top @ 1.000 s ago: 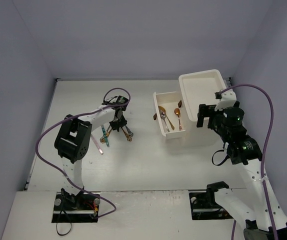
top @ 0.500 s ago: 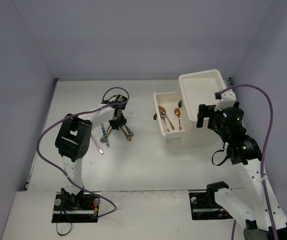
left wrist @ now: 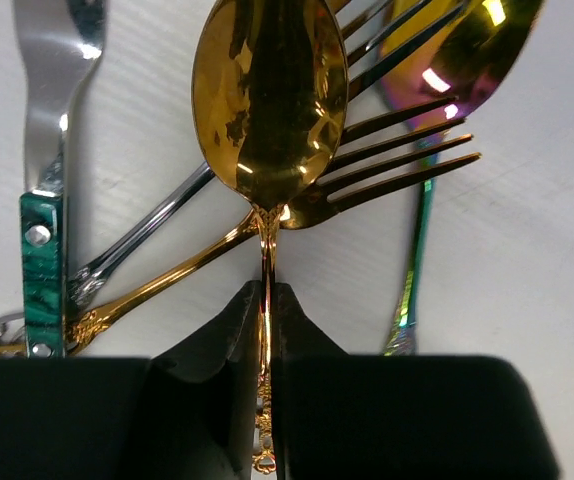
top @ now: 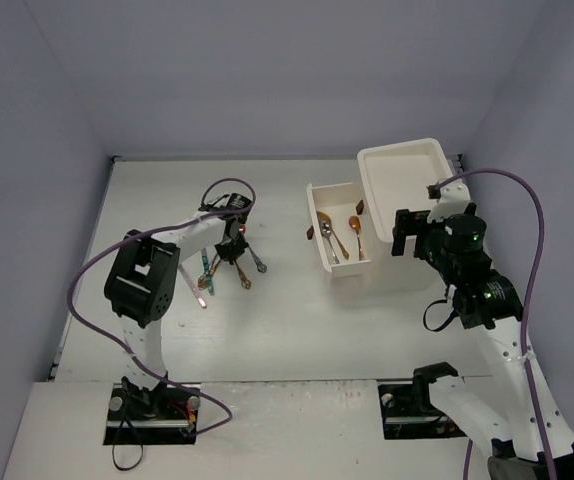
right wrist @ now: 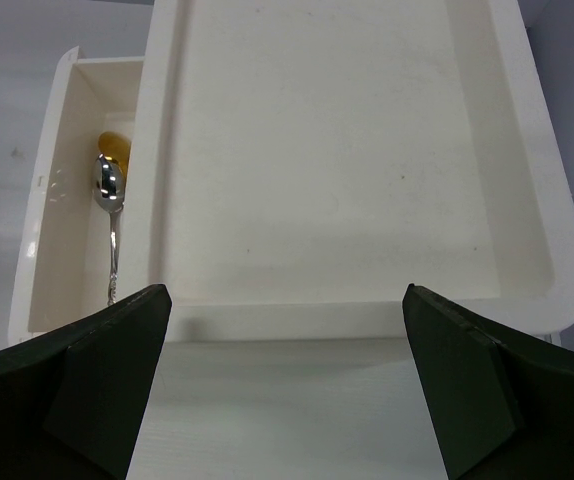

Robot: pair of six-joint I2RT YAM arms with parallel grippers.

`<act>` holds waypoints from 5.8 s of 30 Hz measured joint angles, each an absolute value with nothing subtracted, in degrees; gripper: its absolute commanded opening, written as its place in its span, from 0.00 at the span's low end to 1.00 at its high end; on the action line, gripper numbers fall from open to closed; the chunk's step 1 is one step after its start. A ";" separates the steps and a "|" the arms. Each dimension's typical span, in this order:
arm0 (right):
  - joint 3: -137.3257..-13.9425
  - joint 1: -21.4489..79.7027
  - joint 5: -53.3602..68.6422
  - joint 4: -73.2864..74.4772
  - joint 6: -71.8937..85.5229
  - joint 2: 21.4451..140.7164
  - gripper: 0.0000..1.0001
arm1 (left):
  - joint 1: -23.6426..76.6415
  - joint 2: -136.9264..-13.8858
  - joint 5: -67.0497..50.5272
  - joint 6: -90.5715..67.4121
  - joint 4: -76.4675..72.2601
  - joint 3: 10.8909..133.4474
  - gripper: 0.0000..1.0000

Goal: Sort the eating utensils into containers

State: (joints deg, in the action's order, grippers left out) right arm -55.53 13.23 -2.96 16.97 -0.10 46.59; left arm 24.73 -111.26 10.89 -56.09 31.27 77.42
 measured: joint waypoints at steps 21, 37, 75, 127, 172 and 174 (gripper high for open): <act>-55.37 13.23 -2.97 16.96 -0.10 46.61 1.00 | 39.04 -101.50 1.58 -52.45 27.73 99.57 0.00; -55.37 13.34 -3.03 16.97 -0.11 46.44 1.00 | 44.89 -118.62 -1.61 -54.20 28.05 115.00 0.40; -54.79 13.61 -3.01 16.98 -0.08 44.74 1.00 | 27.42 -119.40 9.94 -54.64 32.27 89.52 0.39; -69.04 13.31 -6.59 16.98 1.06 55.62 1.00 | 44.73 -123.87 -1.50 -52.65 31.70 121.30 0.39; -82.26 -14.90 31.07 15.56 3.98 85.21 0.79 | 30.75 -111.39 -40.76 14.33 0.16 81.22 0.64; -82.09 -14.84 31.31 15.54 3.99 85.22 0.78 | 31.84 -113.29 -41.15 14.99 0.19 83.44 0.64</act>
State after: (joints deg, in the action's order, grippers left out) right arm -82.09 -14.84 31.31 15.54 3.99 85.22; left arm 31.84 -113.29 -41.15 14.99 0.19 83.44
